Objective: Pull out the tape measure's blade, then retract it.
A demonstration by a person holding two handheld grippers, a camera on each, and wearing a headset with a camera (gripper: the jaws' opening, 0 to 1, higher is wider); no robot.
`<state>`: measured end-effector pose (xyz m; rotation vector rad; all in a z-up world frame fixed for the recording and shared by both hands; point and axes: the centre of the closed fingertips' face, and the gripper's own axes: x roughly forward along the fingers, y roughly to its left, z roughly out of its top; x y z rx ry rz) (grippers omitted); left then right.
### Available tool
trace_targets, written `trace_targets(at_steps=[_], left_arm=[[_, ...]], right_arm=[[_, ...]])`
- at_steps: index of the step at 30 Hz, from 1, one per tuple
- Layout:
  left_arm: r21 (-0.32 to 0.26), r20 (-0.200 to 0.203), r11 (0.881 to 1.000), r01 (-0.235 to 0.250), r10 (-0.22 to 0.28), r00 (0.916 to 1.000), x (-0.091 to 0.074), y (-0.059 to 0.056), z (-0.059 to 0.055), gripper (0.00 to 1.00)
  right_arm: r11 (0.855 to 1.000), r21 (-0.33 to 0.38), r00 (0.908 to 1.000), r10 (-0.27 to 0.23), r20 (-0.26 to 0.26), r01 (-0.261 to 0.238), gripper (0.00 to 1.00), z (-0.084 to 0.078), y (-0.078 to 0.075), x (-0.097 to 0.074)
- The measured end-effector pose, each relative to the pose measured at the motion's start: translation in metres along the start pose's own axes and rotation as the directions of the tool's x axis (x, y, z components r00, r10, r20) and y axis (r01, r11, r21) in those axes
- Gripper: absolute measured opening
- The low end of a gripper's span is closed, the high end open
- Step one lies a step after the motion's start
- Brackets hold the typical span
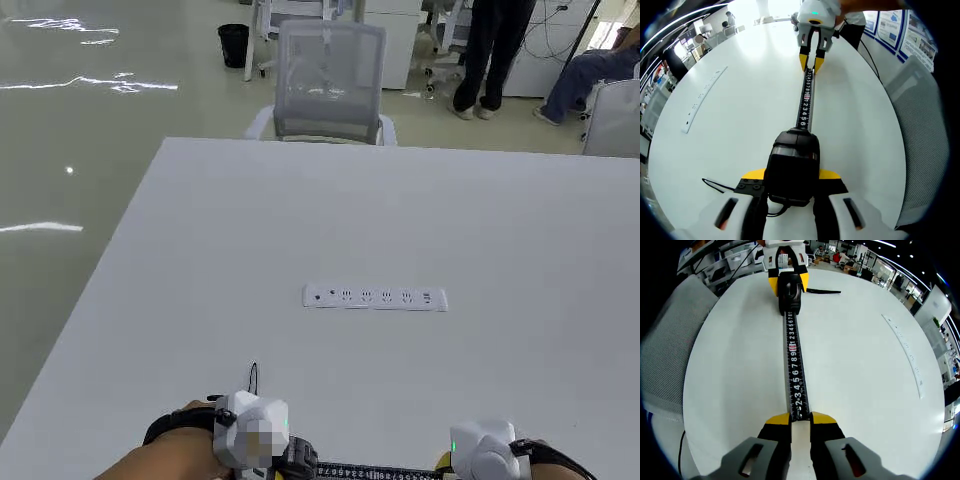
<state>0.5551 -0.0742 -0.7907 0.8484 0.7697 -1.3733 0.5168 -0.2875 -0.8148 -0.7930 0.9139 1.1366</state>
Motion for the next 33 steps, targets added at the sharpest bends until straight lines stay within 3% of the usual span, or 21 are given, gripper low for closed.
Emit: trace_targets(at_steps=[33], left_arm=[[-0.006,0.001,1.0,0.003,-0.003,1.0,0.001,0.0,-0.001,0.31]], right_arm=[[1.0,0.012,0.9999,-0.003,-0.012,0.003,0.11,-0.015,-0.004,-0.007]])
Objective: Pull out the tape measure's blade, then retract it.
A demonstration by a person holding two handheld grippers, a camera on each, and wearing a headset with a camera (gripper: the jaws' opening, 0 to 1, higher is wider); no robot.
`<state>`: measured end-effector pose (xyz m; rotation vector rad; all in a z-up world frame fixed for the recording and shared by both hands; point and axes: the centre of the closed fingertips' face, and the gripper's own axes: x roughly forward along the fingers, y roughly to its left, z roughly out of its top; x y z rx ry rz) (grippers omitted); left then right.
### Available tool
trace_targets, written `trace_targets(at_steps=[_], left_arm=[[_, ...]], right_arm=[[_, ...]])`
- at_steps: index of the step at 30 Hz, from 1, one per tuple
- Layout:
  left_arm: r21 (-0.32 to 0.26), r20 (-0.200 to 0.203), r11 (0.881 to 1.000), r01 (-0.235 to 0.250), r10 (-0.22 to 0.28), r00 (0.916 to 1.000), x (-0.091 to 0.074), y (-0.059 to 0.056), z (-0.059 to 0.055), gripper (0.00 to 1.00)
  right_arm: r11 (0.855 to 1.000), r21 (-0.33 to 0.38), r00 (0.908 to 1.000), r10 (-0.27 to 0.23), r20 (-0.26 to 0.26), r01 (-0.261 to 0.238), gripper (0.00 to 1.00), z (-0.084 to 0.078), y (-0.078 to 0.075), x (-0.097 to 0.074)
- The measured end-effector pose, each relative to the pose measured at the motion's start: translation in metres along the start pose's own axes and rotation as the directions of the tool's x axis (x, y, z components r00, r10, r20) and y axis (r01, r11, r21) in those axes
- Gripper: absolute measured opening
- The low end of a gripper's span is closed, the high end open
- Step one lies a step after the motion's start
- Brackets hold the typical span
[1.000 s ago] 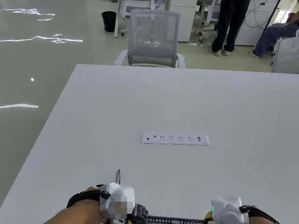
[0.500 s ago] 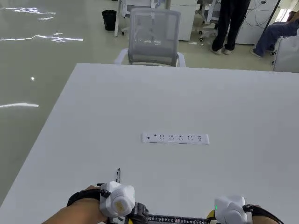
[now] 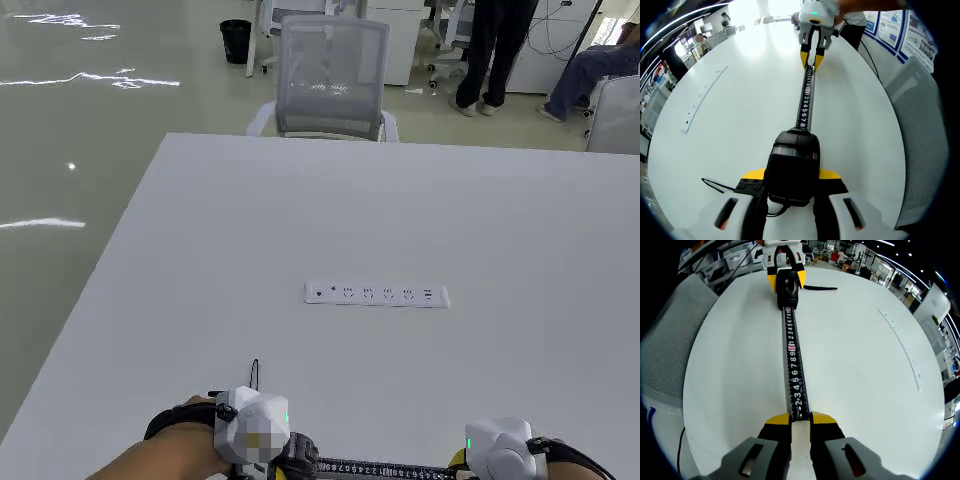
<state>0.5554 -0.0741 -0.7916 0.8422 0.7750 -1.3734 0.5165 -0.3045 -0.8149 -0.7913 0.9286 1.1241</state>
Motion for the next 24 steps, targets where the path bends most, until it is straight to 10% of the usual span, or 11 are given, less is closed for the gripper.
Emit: trace_targets(at_steps=[24], left_arm=[[-0.002,-0.002,1.0,0.002,-0.002,1.0,0.0,0.0,0.0,0.31]], right_arm=[[1.0,0.008,0.9999,-0.007,-0.013,0.007,0.11,-0.011,-0.001,-0.006]])
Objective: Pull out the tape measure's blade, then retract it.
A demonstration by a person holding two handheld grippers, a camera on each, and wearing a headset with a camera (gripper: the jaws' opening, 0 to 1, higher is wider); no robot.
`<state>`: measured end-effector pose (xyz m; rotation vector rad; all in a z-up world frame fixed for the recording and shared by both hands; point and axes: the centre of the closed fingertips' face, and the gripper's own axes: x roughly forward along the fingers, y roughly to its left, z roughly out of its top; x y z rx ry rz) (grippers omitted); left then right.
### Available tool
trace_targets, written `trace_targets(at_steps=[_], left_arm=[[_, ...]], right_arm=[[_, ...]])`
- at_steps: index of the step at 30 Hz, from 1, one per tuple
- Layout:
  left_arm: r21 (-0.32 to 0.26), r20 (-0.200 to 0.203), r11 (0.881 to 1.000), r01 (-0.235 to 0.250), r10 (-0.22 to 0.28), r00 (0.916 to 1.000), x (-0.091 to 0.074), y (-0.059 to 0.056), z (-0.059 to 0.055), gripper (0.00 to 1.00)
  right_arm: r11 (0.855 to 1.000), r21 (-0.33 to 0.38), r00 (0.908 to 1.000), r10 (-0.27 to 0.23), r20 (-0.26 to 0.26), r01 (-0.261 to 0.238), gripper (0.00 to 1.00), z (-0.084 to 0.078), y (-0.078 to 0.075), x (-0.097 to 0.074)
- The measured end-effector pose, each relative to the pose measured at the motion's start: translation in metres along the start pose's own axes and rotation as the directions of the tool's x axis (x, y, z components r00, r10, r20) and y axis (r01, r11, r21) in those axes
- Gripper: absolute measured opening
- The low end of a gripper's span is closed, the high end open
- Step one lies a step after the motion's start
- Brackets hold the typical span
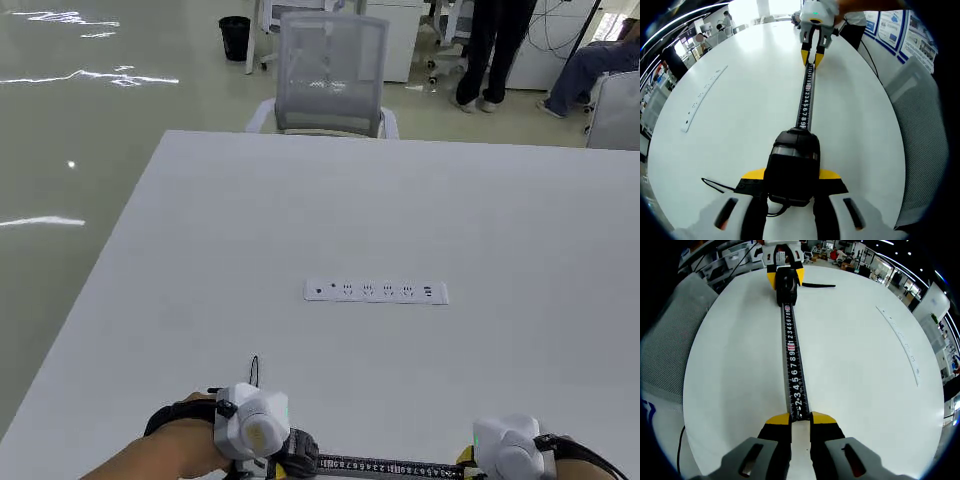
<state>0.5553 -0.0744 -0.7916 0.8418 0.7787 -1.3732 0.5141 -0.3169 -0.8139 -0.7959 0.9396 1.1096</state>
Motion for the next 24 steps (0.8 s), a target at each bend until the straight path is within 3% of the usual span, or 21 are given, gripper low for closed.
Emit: trace_targets(at_steps=[24], left_arm=[[-0.003,-0.001,1.0,0.003,-0.003,1.0,0.0,0.0,0.0,0.31]], right_arm=[[1.0,0.002,0.9999,-0.005,-0.013,0.005,0.11,-0.011,-0.001,-0.004]])
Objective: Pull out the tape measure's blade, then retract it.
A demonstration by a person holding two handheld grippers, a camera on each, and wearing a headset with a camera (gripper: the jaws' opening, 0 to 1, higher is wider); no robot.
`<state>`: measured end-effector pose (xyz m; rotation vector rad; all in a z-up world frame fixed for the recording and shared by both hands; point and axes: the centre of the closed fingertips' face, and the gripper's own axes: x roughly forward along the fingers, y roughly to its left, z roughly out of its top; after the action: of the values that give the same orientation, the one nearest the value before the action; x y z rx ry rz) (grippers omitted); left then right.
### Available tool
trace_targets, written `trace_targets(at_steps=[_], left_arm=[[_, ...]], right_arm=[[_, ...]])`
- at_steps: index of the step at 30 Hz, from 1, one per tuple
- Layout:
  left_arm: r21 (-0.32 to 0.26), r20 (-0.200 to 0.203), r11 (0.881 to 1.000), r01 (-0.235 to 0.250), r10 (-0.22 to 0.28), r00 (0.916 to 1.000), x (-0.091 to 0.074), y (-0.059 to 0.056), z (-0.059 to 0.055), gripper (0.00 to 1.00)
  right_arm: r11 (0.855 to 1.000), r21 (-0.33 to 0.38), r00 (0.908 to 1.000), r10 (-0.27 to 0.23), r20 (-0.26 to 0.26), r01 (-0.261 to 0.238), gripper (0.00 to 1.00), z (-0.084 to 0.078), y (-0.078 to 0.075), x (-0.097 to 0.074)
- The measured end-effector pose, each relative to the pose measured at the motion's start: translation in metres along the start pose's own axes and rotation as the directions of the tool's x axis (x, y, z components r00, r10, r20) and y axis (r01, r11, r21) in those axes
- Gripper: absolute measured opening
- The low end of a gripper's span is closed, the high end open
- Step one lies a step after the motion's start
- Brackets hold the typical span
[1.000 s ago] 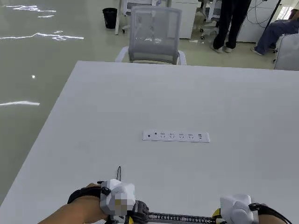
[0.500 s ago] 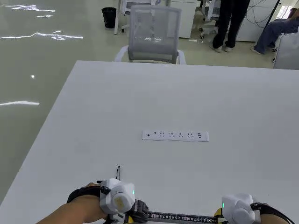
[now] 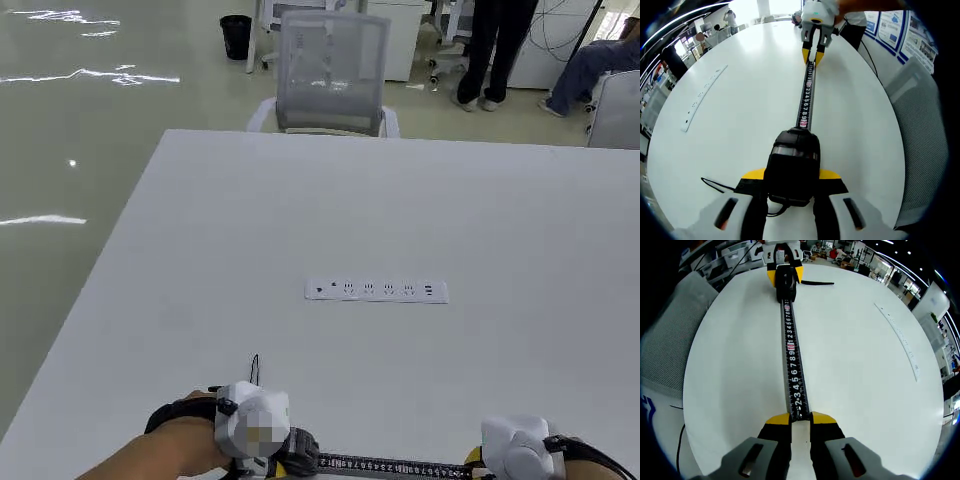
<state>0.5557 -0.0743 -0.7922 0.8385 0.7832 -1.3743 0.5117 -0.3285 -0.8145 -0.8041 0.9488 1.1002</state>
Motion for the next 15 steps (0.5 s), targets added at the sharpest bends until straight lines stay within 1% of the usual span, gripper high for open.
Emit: trace_targets(at_steps=[5,11,15], left_arm=[[0.0,0.001,1.0,0.0,0.0,1.0,0.0003,0.0,-0.0001,0.31],[0.001,0.0,1.0,0.001,-0.001,1.0,0.0003,-0.0001,-0.0002,0.31],[0.001,-0.001,1.0,0.001,-0.001,1.0,0.0005,-0.0001,-0.0003,0.31]], right_arm=[[1.0,0.003,1.0,-0.003,-0.002,0.003,0.11,-0.0038,-0.0004,-0.0002],[1.0,0.007,1.0,-0.007,-0.002,0.007,0.11,-0.0026,0.0007,-0.0028],[1.0,0.013,1.0,-0.009,0.0,0.009,0.11,-0.0036,-0.0001,-0.001]])
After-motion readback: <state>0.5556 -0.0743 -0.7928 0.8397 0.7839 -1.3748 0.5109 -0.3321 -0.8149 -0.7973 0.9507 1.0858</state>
